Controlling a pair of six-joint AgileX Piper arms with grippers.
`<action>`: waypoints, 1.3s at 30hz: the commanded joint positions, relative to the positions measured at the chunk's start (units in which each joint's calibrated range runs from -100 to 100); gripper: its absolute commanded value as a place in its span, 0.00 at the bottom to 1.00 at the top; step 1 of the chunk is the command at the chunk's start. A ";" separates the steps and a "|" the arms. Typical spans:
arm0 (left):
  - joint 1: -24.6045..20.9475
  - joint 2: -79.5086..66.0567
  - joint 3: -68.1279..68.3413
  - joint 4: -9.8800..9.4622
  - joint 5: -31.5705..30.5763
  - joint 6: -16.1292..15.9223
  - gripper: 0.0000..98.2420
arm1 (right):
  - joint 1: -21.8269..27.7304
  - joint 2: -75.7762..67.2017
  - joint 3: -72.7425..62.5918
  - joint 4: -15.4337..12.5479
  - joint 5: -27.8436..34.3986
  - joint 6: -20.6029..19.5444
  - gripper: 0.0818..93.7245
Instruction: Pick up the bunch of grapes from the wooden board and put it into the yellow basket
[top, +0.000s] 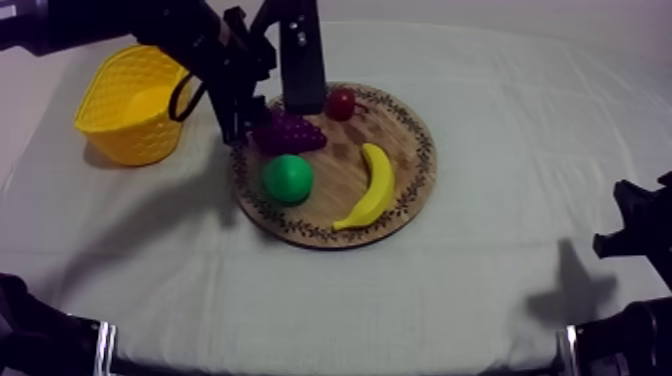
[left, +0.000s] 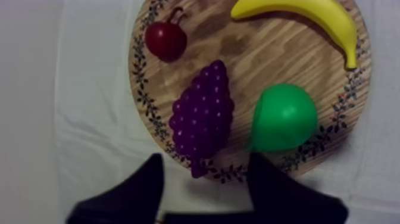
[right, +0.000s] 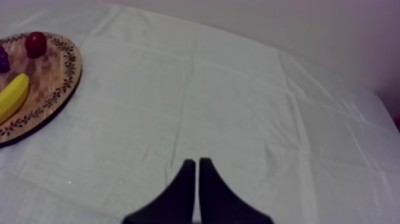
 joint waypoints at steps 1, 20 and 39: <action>0.04 0.06 0.42 -0.24 -0.76 0.39 0.78 | 0.00 -0.02 -0.01 0.00 -0.02 0.01 0.00; -0.23 7.88 1.04 -1.33 -7.63 2.48 0.83 | 0.00 -0.02 -0.01 0.00 -0.02 0.01 0.00; -2.48 24.60 -9.54 -1.51 -9.43 3.24 0.83 | 0.00 -0.02 -0.01 0.00 -0.02 0.01 0.00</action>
